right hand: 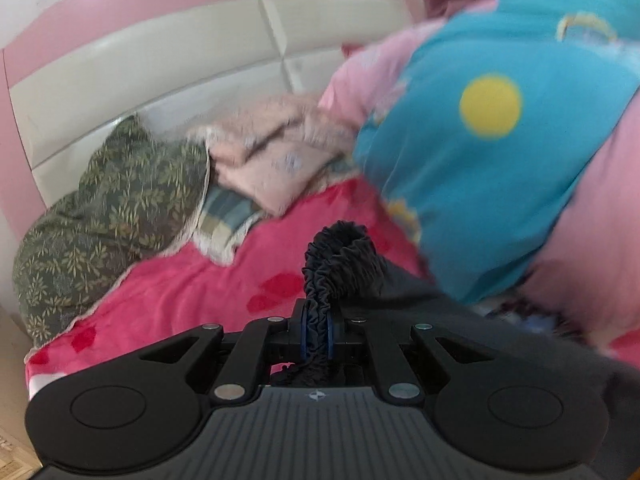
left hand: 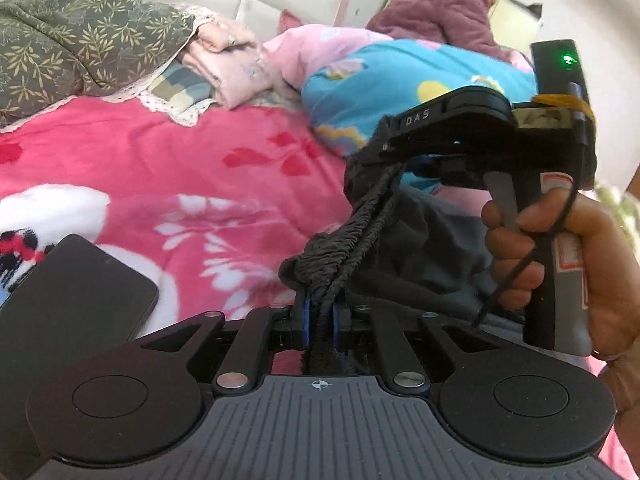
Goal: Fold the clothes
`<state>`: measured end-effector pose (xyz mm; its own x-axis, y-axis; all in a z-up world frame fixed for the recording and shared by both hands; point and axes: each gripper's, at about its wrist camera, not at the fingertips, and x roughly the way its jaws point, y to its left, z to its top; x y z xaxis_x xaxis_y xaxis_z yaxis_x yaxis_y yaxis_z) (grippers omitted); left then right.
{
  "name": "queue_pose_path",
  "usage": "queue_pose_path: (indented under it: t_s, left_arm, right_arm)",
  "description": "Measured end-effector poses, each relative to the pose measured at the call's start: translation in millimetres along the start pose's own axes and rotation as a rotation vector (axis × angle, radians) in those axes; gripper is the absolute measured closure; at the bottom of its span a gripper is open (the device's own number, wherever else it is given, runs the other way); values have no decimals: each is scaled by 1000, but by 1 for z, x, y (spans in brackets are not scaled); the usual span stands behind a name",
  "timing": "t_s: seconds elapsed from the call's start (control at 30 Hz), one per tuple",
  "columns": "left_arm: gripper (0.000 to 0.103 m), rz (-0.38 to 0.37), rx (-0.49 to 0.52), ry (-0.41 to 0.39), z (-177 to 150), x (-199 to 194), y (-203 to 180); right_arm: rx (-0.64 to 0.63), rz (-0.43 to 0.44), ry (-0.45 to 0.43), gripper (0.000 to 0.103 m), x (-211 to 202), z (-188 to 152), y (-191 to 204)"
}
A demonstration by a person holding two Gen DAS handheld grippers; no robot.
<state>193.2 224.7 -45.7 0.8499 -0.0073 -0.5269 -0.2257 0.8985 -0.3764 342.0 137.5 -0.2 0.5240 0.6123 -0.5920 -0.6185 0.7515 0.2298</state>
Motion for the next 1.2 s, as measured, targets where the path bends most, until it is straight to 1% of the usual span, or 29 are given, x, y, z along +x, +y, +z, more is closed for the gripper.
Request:
queue_pose_path:
  t_s: [0.03,0.07,0.1,0.13,0.17,0.2,0.23,0.27,0.3,0.43,0.5,0.53,0.57,0.6,0.7,0.77,0.8,0.87,0.9,0.97,1.07,1.13,1.17,1.2]
  left_arm:
    - [92,34,-13,-10,-2,-2,-1]
    - [90,50,-10,-16,-4,-5,-2]
    - [88,62,-8,-26,-4,-8,-4]
    - [85,68,-8,-39,-4,-11,-5]
    - [75,80,-6,-61,-5,-15,-7]
    - [62,88,-2,-86,-5,-20,-9]
    - [57,96,2,-110,-5,-25,-12]
    - [49,100,5,-139,-5,-30,-14]
    - [45,101,10,-165,-6,-34,-17]
    - [37,81,55,-267,-9,-51,-34]
    - [35,65,85,-312,-13,-58,-45]
    - [35,42,103,-320,-16,-60,-51]
    - [35,18,122,-326,-18,-62,-58]
    - [35,-17,144,-313,-22,-62,-64]
    - [35,-109,231,-246,-35,-58,-89]
    - [35,-154,302,-183,-47,-49,-107]
    - [35,-164,337,-152,-53,-44,-116]
    - [35,-161,403,-104,-65,-34,-132]
    - [35,-149,404,-92,-67,-30,-132]
    - [35,-126,405,-69,-70,-22,-134]
    - [38,-91,408,-33,-75,-9,-136]
    - [40,-67,398,-14,-76,-4,-134]
    - [41,-59,387,-4,-77,-3,-131]
    - [42,-51,376,5,-78,-2,-128]
  right_arm:
    - [10,-13,17,91,5,-2,-4]
    - [16,-20,37,83,9,-5,-7]
    - [17,-28,54,71,10,-6,-11]
    - [22,-45,51,64,6,-7,-15]
    - [30,-54,32,56,-3,-8,-22]
    - [41,-51,8,53,-15,-8,-29]
    - [53,-49,-15,49,-28,-8,-37]
    - [73,-48,-38,39,-45,-8,-45]
    - [92,-48,-62,34,-64,-9,-52]
    - [147,-89,-154,27,-149,-24,-85]
    - [180,-127,-187,20,-193,-37,-102]
    - [198,-149,-198,19,-214,-46,-111]
    - [214,-170,-201,16,-234,-58,-120]
    - [231,-190,-202,13,-254,-68,-129]
    - [278,-245,-162,7,-289,-102,-150]
    - [290,-271,-89,5,-290,-128,-155]
    - [296,-284,-53,5,-290,-141,-158]
    - [275,-305,19,5,-281,-163,-156]
    - [250,-313,53,5,-274,-172,-152]
    - [154,-314,79,5,-259,-181,-136]
    - [-43,-318,67,5,-236,-189,-107]
    - [-127,-345,71,7,-220,-193,-98]
    - [-127,-347,79,19,-214,-192,-99]
    - [-121,-348,89,44,-207,-191,-102]
